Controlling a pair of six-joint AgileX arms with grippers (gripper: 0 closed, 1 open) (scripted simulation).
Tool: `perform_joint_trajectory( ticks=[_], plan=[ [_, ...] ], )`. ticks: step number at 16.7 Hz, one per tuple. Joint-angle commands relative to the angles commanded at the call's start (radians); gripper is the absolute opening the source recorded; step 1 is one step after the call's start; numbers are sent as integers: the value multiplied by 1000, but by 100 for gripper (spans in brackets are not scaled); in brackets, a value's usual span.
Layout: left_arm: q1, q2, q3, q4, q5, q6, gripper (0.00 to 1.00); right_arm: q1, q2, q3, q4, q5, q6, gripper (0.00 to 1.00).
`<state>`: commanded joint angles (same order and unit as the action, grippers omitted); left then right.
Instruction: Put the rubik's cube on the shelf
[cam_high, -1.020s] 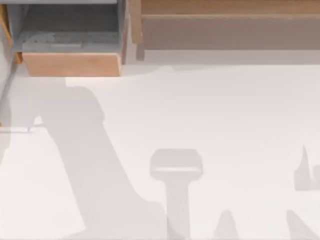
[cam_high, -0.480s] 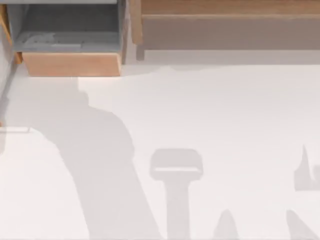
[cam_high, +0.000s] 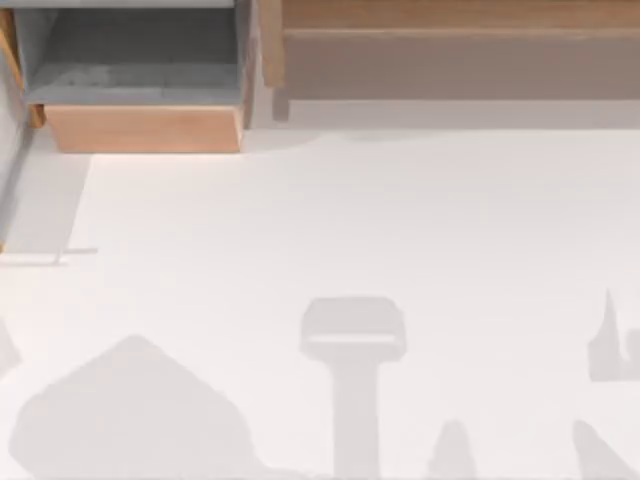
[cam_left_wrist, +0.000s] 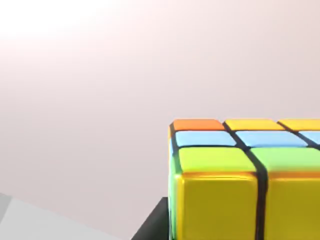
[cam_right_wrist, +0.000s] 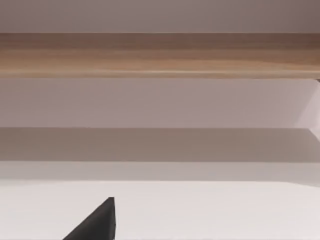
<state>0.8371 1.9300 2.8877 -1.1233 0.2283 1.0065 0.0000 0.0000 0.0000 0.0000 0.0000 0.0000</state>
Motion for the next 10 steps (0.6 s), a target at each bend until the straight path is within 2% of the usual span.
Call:
perform_joint_trajectory(
  ticks=[10],
  plan=[
    [672,-610,566,204,241,1045,0,0,0,0,0,0,0,100]
  ],
)
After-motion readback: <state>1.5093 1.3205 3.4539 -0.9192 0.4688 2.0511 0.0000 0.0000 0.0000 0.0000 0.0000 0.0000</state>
